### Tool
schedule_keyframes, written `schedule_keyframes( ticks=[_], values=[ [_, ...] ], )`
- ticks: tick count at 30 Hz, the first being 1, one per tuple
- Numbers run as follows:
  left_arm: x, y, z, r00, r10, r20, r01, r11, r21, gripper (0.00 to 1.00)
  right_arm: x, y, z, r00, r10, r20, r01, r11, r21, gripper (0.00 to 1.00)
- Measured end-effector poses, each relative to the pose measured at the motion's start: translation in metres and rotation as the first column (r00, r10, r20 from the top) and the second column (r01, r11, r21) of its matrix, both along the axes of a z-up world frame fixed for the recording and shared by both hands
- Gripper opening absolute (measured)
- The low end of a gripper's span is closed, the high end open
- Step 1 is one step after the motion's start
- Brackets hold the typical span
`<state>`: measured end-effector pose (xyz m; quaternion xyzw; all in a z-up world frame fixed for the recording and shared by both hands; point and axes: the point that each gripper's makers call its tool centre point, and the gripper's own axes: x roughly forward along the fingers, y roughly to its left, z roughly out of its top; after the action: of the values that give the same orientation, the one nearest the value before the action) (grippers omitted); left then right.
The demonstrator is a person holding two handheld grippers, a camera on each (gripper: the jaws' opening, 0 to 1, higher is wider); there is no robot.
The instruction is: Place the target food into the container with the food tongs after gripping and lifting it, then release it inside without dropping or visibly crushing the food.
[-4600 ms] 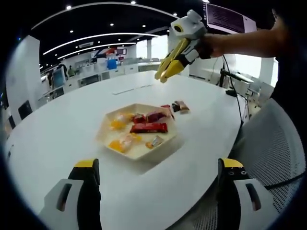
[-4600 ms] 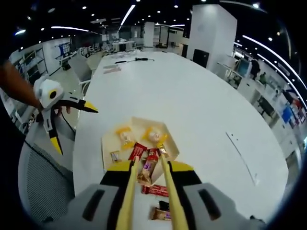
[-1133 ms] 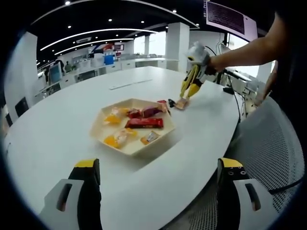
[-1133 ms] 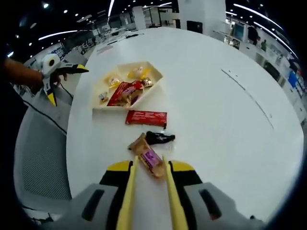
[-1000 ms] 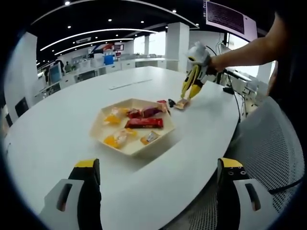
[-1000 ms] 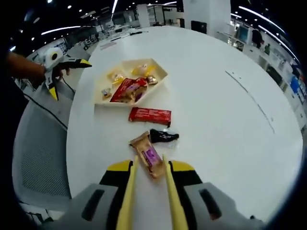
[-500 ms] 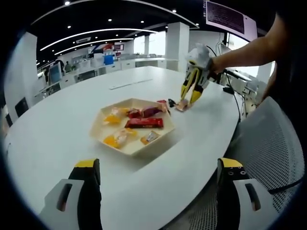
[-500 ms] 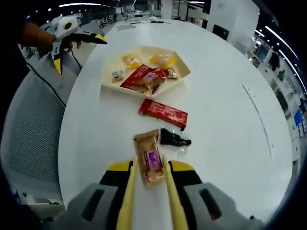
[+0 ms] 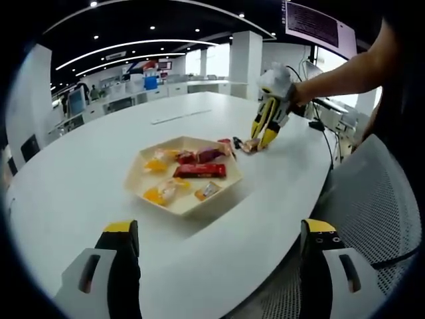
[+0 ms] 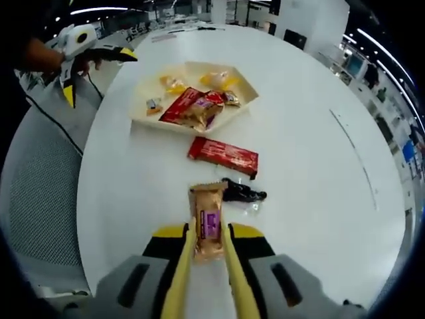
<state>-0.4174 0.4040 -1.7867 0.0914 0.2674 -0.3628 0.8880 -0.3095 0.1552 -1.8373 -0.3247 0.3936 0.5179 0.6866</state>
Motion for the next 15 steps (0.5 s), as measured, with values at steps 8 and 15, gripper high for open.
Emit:
schedule_keyframes(
  ticks=[8, 15],
  values=[
    [0.001, 0.000, -0.001, 1.000, 0.000, 0.002, 0.000, 1.000, 0.003, 0.98, -0.001, -0.002, 0.003, 1.000, -0.006, -0.003, 0.006, 1.000, 0.007, 0.23],
    [0.000, 0.000, -0.001, 1.000, -0.004, 0.002, 0.004, 1.000, 0.004, 0.99, 0.002, -0.005, 0.018, 1.000, 0.000, 0.008, 0.000, 1.000, 0.003, 0.23]
  ],
)
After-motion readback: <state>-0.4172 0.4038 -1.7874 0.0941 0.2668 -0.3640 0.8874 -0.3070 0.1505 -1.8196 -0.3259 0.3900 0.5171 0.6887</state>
